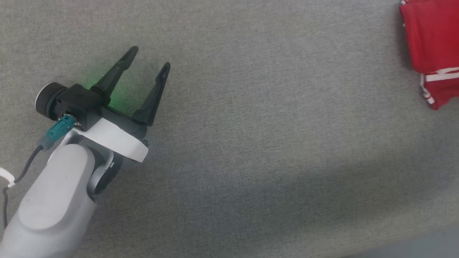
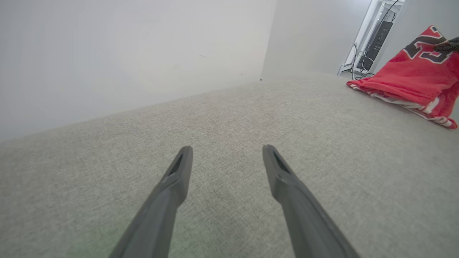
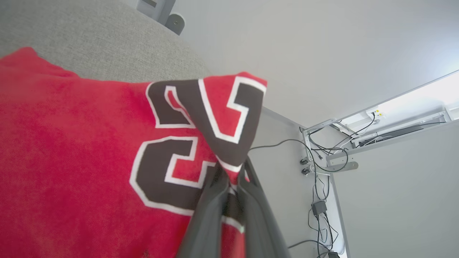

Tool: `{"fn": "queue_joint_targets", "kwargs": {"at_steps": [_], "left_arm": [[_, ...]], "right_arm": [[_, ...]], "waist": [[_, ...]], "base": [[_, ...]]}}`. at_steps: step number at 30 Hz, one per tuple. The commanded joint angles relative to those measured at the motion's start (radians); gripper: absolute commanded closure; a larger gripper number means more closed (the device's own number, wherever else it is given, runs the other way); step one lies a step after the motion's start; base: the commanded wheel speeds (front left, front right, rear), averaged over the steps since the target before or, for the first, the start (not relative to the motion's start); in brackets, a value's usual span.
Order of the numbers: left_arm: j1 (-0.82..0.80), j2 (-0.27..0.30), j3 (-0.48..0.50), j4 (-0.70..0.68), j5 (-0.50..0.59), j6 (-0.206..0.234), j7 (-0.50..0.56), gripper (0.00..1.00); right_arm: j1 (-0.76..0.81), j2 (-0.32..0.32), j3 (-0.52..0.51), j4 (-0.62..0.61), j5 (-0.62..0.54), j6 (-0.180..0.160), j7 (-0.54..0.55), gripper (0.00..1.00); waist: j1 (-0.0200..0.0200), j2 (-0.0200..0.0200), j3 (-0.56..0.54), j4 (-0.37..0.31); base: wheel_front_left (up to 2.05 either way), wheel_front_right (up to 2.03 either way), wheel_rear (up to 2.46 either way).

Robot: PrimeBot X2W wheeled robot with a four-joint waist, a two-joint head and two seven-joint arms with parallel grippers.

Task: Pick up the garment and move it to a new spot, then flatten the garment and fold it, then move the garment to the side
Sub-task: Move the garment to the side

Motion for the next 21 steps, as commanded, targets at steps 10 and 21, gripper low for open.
{"fn": "queue_joint_targets", "kwargs": {"at_steps": [10, 21], "left_arm": [[-0.033, 0.021, -0.022, 0.011, -0.018, -0.002, -0.003, 0.00], [-0.005, 0.014, 0.021, 0.006, -0.029, 0.000, -0.003, 0.00]], "right_arm": [[-0.103, 0.132, -0.043, 0.210, -0.153, -0.002, -0.067, 1.00], [-0.157, 0.175, -0.124, 0.321, -0.246, -0.002, -0.131, 0.00]], "waist": [[0.0000, 0.0000, 0.038, 0.028], [0.0000, 0.0000, 0.005, 0.045]], "base": [[0.00, 0.00, 0.00], [0.00, 0.00, 0.00]]}}
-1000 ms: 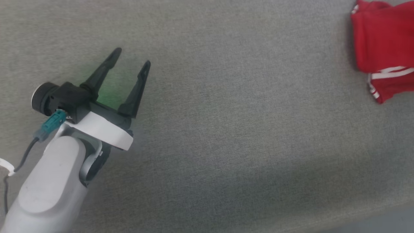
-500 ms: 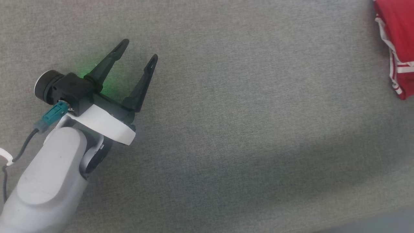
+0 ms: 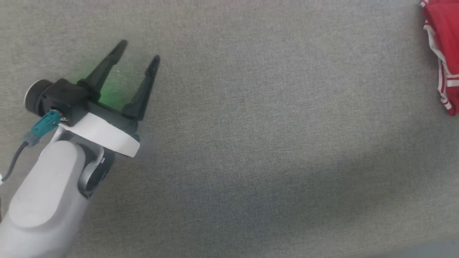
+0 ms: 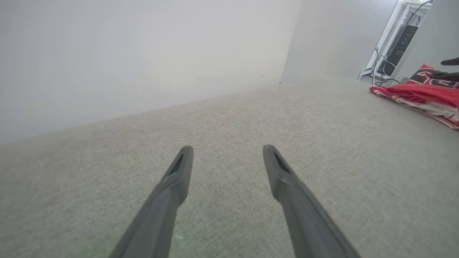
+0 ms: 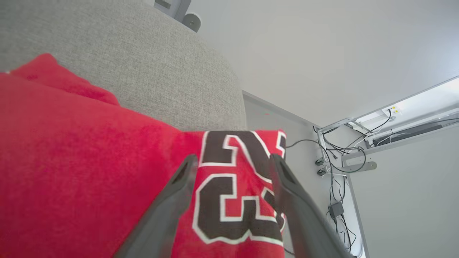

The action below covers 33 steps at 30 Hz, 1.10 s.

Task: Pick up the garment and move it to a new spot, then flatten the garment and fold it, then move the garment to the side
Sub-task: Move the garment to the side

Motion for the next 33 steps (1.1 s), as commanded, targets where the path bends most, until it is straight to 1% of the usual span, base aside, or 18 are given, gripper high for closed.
{"fn": "queue_joint_targets", "kwargs": {"at_steps": [1, 8, 12, 16, 17, 18, 22, 27, 33], "left_arm": [[0.013, -0.001, 0.009, -0.002, -0.001, 0.001, -0.002, 0.00], [0.082, -0.026, 0.105, -0.034, 0.013, 0.001, -0.002, 0.00], [0.143, -0.050, 0.170, -0.017, 0.053, 0.001, -0.002, 0.00], [0.209, -0.076, 0.224, -0.028, 0.084, 0.001, -0.002, 0.00], [0.226, -0.081, 0.238, -0.032, 0.091, 0.001, -0.002, 0.00], [0.258, -0.091, 0.271, -0.031, 0.091, 0.001, -0.002, 0.00], [0.340, -0.113, 0.321, -0.046, 0.112, 0.001, -0.002, 0.00], [0.443, -0.136, 0.380, -0.067, 0.133, 0.001, -0.002, 0.00], [0.535, -0.175, 0.465, -0.091, 0.169, 0.001, -0.002, 0.00]], "right_arm": [[-0.003, 0.005, -0.001, 0.005, -0.014, -0.002, -0.008, 0.00], [0.016, 0.031, -0.052, 0.019, -0.015, -0.002, -0.083, 0.00], [0.054, 0.066, -0.096, 0.003, -0.003, -0.002, -0.114, 0.00], [0.124, 0.111, -0.146, -0.049, 0.011, -0.002, -0.127, 0.00], [0.146, 0.122, -0.156, -0.080, 0.011, -0.002, -0.128, 0.00], [0.202, 0.143, -0.182, -0.149, 0.015, -0.002, -0.128, 0.00], [0.345, 0.196, -0.230, -0.290, 0.015, -0.002, -0.127, 0.00], [0.508, 0.254, -0.274, -0.437, 0.024, -0.002, -0.127, 0.00], [0.665, 0.318, -0.308, -0.593, 0.029, -0.002, -0.127, 0.00]], "waist": [[0.0000, 0.0000, -0.015, 0.004], [0.0000, 0.0000, -0.089, 0.028], [0.0000, 0.0000, -0.150, 0.046], [0.0000, 0.0000, -0.217, 0.064], [0.0000, 0.0000, -0.233, 0.068], [0.0000, 0.0000, -0.268, 0.076], [0.0000, 0.0000, -0.335, 0.089], [0.0000, 0.0000, -0.404, 0.101], [0.0000, 0.0000, -0.459, 0.110]], "base": [[0.00, 0.00, 0.00], [0.00, 0.00, 0.00], [0.00, 0.00, 0.00], [0.00, 0.00, 0.00], [0.00, 0.00, 0.00], [0.00, 0.00, 0.00], [0.00, 0.00, 0.00], [0.00, 0.00, 0.00], [0.00, 0.00, 0.00]]}}
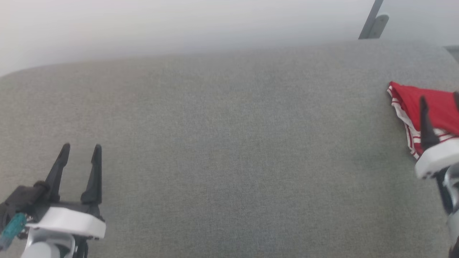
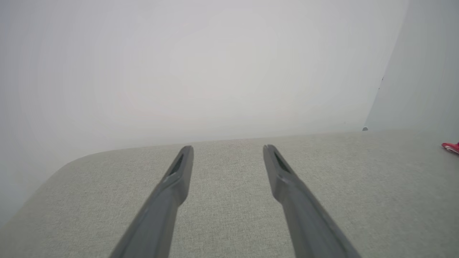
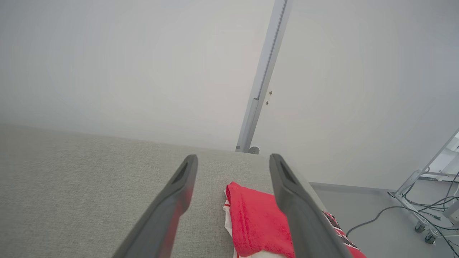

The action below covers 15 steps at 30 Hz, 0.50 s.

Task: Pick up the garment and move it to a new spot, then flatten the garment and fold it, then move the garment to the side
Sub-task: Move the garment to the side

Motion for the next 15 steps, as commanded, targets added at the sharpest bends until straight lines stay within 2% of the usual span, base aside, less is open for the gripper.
{"fn": "queue_joint_targets", "kwargs": {"at_steps": [1, 5, 7, 15], "left_arm": [[0.037, -0.011, 0.021, -0.011, 0.021, 0.001, -0.002, 0.00], [0.073, -0.021, 0.034, -0.022, 0.036, 0.001, -0.002, 0.00], [0.109, -0.028, 0.046, -0.030, 0.041, 0.001, -0.002, 0.00], [0.169, -0.045, 0.071, -0.050, 0.047, 0.001, -0.002, 0.00]], "right_arm": [[0.061, 0.029, -0.002, -0.054, -0.006, -0.002, -0.005, 0.00], [0.133, 0.057, -0.024, -0.132, -0.019, -0.002, -0.005, 0.00], [0.206, 0.091, -0.035, -0.203, -0.028, -0.002, -0.005, 0.00], [0.355, 0.162, -0.050, -0.337, -0.039, -0.002, -0.003, 0.00]], "waist": [[0.0000, -0.0001, -0.033, 0.010], [0.0000, -0.0001, -0.058, 0.016], [0.0000, -0.0001, -0.078, 0.021], [0.0000, -0.0001, -0.111, 0.033]], "base": [[0.00, 0.00, 0.00], [0.00, 0.00, 0.00], [0.00, 0.00, 0.00], [0.00, 0.00, 0.00]]}}
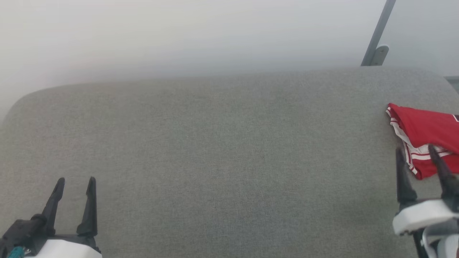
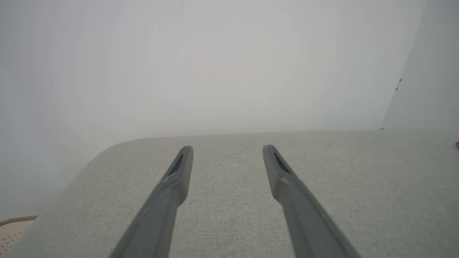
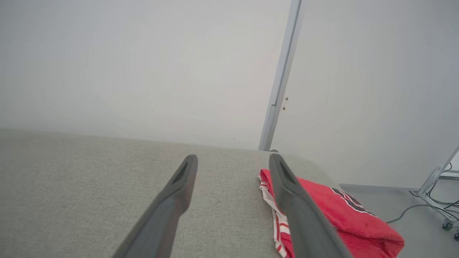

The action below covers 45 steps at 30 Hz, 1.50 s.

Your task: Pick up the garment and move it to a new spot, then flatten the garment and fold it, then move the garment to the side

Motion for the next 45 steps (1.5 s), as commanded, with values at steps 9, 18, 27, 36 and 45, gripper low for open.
{"fn": "queue_joint_targets", "kwargs": {"at_steps": [9, 18, 27, 36, 45], "left_arm": [[0.038, -0.009, 0.023, -0.007, 0.011, 0.001, -0.002, 0.00], [0.048, -0.013, 0.026, -0.014, 0.015, 0.001, -0.002, 0.00], [0.051, -0.008, 0.020, -0.016, 0.007, 0.001, -0.002, 0.00], [0.047, -0.003, 0.014, -0.022, -0.002, 0.001, -0.002, 0.00], [0.040, -0.043, 0.006, 0.023, -0.013, 0.000, 0.003, 1.00]], "right_arm": [[0.117, 0.064, -0.018, -0.084, 0.002, -0.002, -0.002, 0.00], [0.148, 0.081, -0.019, -0.107, 0.003, -0.002, -0.002, 0.00], [0.157, 0.086, -0.012, -0.114, -0.010, -0.002, -0.002, 0.00], [0.152, 0.085, -0.009, -0.111, -0.011, -0.002, -0.002, 0.00], [0.164, 0.095, -0.013, -0.057, -0.005, 0.000, 0.009, 1.00]], "waist": [[0.0000, -0.0001, -0.017, 0.017], [0.0000, -0.0001, -0.019, 0.021], [0.0000, -0.0001, -0.018, 0.024], [0.0000, -0.0001, -0.018, 0.028], [0.0000, -0.0001, -0.019, 0.029]], "base": [[0.00, 0.00, 0.00], [0.00, 0.00, 0.00], [0.00, 0.00, 0.00], [0.00, 0.00, 0.00], [0.00, 0.00, 0.00]]}}
